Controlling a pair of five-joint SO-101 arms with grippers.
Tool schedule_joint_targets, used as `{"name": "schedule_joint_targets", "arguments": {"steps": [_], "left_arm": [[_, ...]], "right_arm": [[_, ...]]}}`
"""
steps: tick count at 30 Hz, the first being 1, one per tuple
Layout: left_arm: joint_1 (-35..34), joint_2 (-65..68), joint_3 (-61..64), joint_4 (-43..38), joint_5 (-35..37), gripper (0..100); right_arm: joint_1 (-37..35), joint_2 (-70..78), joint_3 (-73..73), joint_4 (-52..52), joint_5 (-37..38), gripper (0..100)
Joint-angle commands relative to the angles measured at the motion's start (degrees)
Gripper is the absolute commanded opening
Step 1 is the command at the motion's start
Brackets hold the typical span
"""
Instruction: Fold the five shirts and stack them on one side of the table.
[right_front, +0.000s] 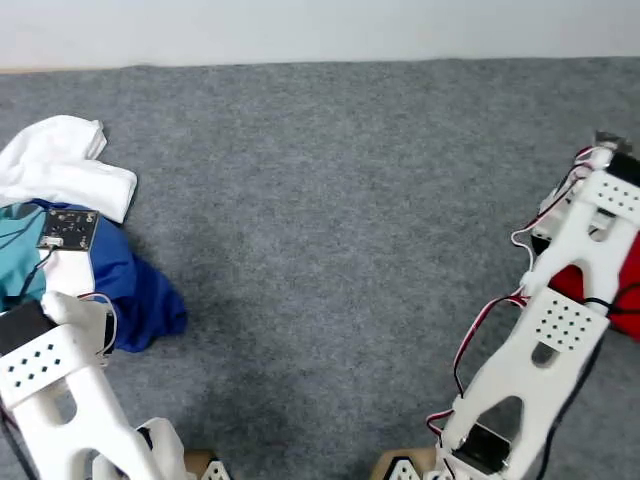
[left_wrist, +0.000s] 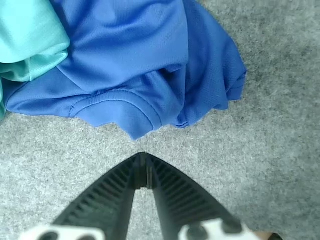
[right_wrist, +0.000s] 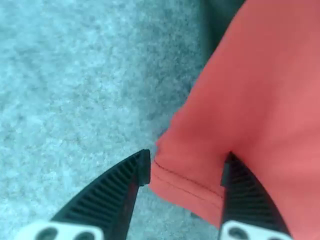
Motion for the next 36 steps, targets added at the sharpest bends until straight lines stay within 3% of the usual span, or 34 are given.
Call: {"name": "schedule_joint_targets", "arguments": {"steps": [1,5,11,18,26,36], "left_arm": [[0.18,-1.23,-0.22,-0.53,-0.26,0],[0.18,-1.23,-0.22,-0.53,-0.26,0],[0.18,-1.23,-0.13,-0.7,-0.18,0],[0.18,-1.23,-0.13,-0.79,-0.18,0],[0.18,-1.23,-0.13,-0.79,-0.09,0],[0.26,-1.23,-0.22,-0.79,-0.09,0]], "right_arm": [[0.31,1.45,-2.73,-0.66,0.09,24.1],[1.01,3.03,-2.73,-0.57,0.35,23.5],[2.59,2.68,-3.08,-1.01,6.42,9.4],[6.46,2.95,-9.67,0.57,12.22,0.9],[6.02,3.3,-9.32,4.0,18.11,1.0],[8.75,0.31,0.97,4.35,30.95,1.0]]}}
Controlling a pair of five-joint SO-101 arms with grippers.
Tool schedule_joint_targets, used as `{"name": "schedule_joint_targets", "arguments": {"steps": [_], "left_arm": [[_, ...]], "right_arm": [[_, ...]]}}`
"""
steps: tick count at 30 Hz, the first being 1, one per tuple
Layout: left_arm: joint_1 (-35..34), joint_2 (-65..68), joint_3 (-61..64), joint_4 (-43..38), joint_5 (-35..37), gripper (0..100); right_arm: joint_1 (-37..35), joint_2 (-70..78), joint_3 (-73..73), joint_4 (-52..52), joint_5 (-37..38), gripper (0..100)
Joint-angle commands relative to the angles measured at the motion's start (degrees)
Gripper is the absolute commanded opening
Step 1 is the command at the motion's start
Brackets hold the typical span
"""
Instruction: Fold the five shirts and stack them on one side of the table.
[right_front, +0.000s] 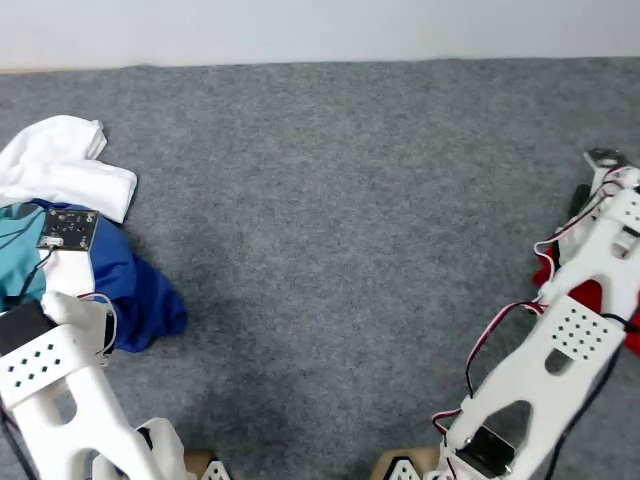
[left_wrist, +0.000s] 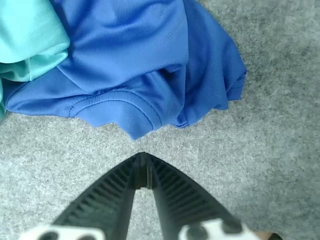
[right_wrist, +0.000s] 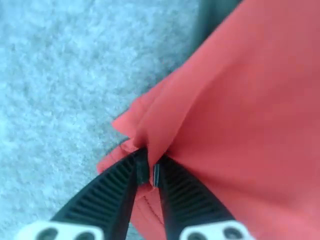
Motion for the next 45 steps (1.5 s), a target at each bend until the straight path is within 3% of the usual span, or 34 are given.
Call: {"name": "schedule_joint_targets", "arguments": {"steps": [1,7,14,20,37,45], "left_arm": [[0.26,-1.23,-0.22,-0.79,-0.09,0],[0.26,-1.23,-0.13,-0.79,-0.09,0],[3.43,-1.23,-0.04,-0.88,-0.09,0],[5.36,-1.23,-0.31,-0.88,0.0,0],[5.45,-1.23,-0.22,-3.69,-0.18,0],[5.45,-1.23,-0.4,-3.69,-0.26,0]], "right_arm": [[2.33,-3.82,4.22,2.51,4.57,1.0],[1.63,-7.34,6.95,2.15,6.07,3.7],[-0.66,-9.54,6.86,2.07,-0.35,28.1],[-2.51,-13.58,6.86,1.45,-1.41,30.0],[-2.15,-23.52,6.86,-4.35,-1.41,28.7],[3.47,-17.19,6.95,-21.76,-1.32,0.9]]}}
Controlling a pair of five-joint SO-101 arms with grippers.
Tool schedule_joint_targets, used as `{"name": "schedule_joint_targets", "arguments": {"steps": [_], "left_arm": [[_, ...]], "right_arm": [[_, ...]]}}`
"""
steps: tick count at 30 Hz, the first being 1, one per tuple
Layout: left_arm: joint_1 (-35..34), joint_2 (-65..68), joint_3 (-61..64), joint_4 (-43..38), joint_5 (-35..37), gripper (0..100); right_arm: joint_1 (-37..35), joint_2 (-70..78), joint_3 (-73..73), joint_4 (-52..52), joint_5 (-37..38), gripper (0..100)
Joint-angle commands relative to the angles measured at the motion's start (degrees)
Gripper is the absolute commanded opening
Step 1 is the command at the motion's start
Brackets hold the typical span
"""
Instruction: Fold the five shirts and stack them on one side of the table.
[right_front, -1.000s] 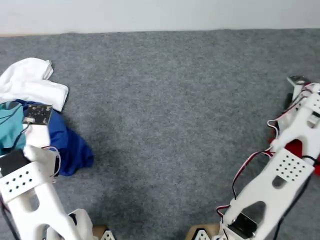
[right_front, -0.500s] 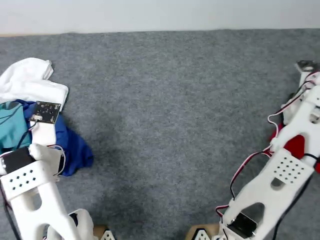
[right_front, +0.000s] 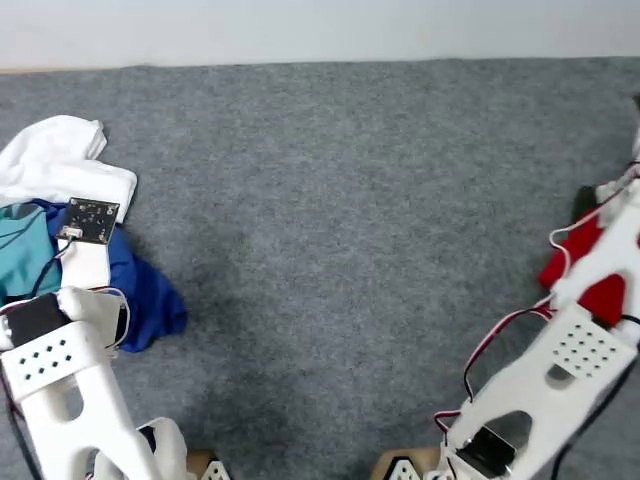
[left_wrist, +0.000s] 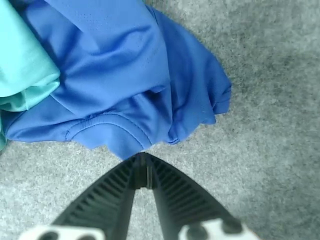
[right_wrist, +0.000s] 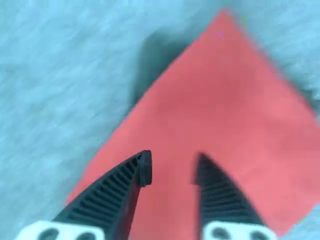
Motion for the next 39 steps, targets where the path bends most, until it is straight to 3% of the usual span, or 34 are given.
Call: {"name": "schedule_joint_targets", "arguments": {"steps": [1,10,23,31,39], "left_arm": [[0.35,-1.23,-0.75,-0.97,-0.26,0],[0.35,-1.23,-0.66,-0.62,-0.18,0],[0.53,-1.23,-0.66,-1.05,-0.26,0],[0.53,-1.14,-0.66,-1.85,-0.26,0],[0.53,-1.23,-0.75,-1.58,-0.26,0]], "right_arm": [[3.03,1.63,-0.79,-7.34,-0.44,0.9],[10.51,7.25,-0.88,-19.47,-0.18,0.9],[17.98,6.55,-0.62,-25.98,-0.18,0.9],[17.1,13.76,-2.46,-27.21,-0.09,0.9],[16.57,10.68,-9.67,-23.25,-0.44,0.9]]}}
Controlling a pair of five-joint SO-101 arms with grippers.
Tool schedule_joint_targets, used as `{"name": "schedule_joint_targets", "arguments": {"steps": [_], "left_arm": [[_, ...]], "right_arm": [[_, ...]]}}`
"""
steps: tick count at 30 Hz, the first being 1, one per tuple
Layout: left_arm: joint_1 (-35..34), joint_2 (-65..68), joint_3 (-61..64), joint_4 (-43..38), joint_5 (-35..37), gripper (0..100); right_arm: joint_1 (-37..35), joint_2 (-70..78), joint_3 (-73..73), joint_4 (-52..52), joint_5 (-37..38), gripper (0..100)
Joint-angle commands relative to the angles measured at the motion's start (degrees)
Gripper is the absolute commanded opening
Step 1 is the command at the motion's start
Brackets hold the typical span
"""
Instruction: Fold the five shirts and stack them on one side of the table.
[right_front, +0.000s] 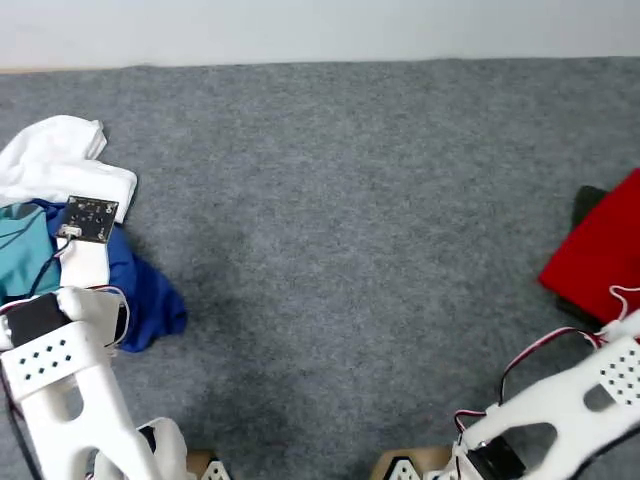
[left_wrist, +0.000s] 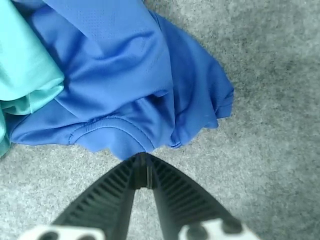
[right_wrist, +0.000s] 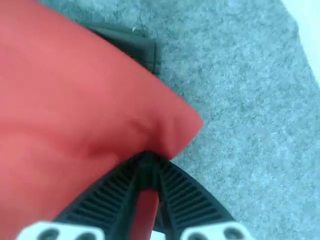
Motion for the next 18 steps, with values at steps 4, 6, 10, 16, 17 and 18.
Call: {"name": "schedule_joint_targets", "arguments": {"steps": [4,6,10,16,17,18], "left_arm": [[0.53,-1.23,-0.48,-0.62,-0.26,0],[0.53,-1.23,-0.4,-0.62,-0.26,0],[0.53,-1.23,-0.4,-0.7,-0.26,0],[0.53,-1.23,-0.4,-0.7,-0.35,0],[0.53,-1.23,-0.4,-0.62,-0.35,0],[0.53,-1.23,-0.4,-0.62,-0.35,0]], "right_arm": [[-1.63,-5.76,-15.91,6.73,-0.44,0.9],[-2.33,-5.93,-20.04,9.27,-0.44,0.9],[-3.3,-5.93,-24.79,15.08,-0.44,0.9],[-1.98,-5.93,-25.41,25.54,-0.44,0.9],[-1.54,-5.93,-25.41,26.95,-0.44,1.6],[-0.92,-5.93,-25.49,28.35,-0.53,3.3]]}}
